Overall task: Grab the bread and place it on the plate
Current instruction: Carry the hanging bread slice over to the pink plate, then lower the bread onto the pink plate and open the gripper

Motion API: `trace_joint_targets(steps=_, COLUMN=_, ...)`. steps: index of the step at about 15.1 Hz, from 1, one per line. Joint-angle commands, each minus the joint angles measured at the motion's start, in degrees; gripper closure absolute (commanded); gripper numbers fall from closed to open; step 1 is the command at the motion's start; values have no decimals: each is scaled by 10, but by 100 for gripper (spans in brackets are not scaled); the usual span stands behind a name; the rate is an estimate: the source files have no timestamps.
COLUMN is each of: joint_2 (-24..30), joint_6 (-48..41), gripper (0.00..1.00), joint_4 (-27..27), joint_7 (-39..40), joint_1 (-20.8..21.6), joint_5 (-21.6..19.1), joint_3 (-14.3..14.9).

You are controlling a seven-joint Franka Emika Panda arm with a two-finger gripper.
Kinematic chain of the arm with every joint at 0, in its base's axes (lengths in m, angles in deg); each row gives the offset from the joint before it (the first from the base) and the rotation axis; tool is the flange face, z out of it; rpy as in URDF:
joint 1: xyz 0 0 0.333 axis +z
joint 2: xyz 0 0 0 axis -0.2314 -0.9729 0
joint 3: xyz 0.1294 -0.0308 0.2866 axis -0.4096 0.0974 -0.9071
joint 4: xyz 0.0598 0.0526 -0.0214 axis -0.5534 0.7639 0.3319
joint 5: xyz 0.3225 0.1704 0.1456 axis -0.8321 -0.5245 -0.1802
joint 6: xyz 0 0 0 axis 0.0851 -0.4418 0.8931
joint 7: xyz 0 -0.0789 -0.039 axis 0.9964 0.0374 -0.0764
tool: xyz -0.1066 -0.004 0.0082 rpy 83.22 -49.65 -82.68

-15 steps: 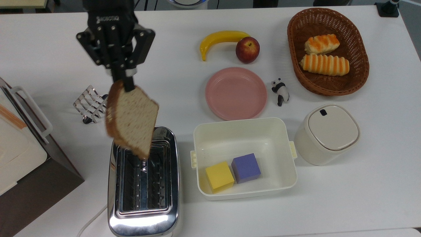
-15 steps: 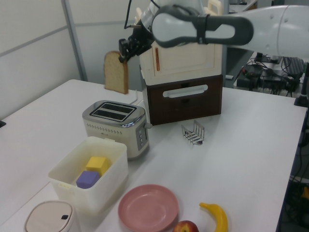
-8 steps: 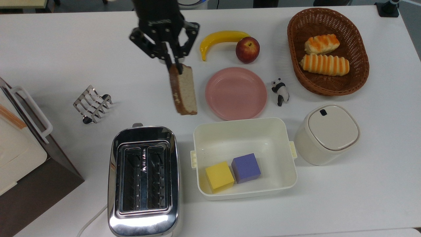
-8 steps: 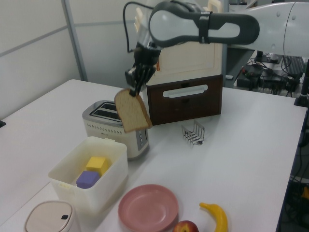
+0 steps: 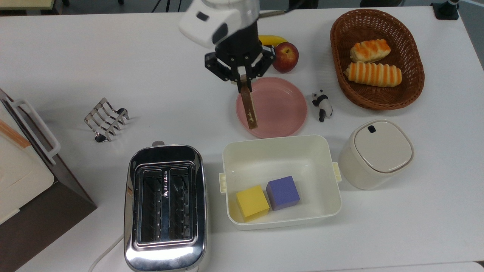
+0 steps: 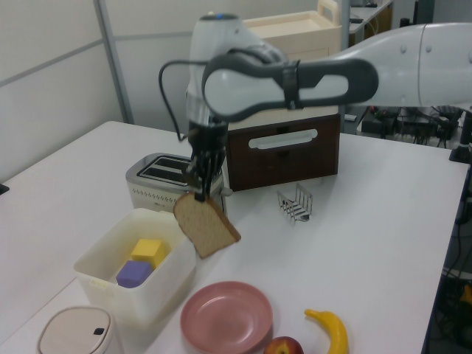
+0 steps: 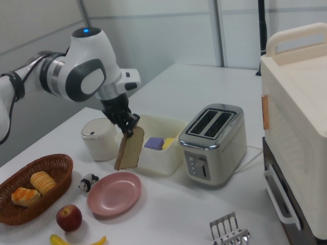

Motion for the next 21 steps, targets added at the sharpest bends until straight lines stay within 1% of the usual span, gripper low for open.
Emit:
trace_joint_targets(steps=1, joint_2=-8, joint_6=-9, gripper=84, joint_4=18, joint_7=7, joint_1=15, joint_5=22, joint_3=6)
trace_joint_targets(steps=2, joint_2=-12, joint_6=-10, gripper=84, joint_4=20, joint_7=9, joint_1=15, joint_5=25, joint_3=6)
trace_joint_targets(steps=5, joint_2=-18, joint_6=-65, gripper=84, joint_4=20, joint_7=23, joint_1=23, joint_5=56, joint_3=6)
trace_joint_targets(steps=6, joint_2=-19, joint_6=-79, gripper=84, joint_4=20, joint_7=26, joint_1=26, joint_5=58, joint_3=6)
trace_joint_targets(steps=10, joint_2=-20, joint_6=-82, gripper=84, joint_4=31, joint_7=26, joint_1=29, joint_5=59, joint_3=6)
trace_joint_targets(steps=12, joint_2=-22, joint_6=-82, gripper=82, joint_4=37, joint_7=26, joint_1=42, joint_5=60, joint_3=6)
trace_joint_targets(steps=14, joint_2=-26, joint_6=-82, gripper=79, joint_4=37, joint_7=25, joint_1=46, joint_5=60, joint_3=6)
trace_joint_targets(steps=17, joint_2=-35, joint_6=-82, gripper=69, joint_4=36, joint_7=25, joint_1=60, joint_5=62, joint_3=6)
trace_joint_targets(steps=18, joint_2=-39, joint_6=-82, gripper=68, joint_4=36, joint_7=24, joint_1=61, joint_5=66, joint_3=6)
trace_joint_targets(steps=21, joint_2=-44, joint_6=-82, gripper=68, joint_4=36, joint_7=22, joint_1=78, joint_5=70, joint_3=6)
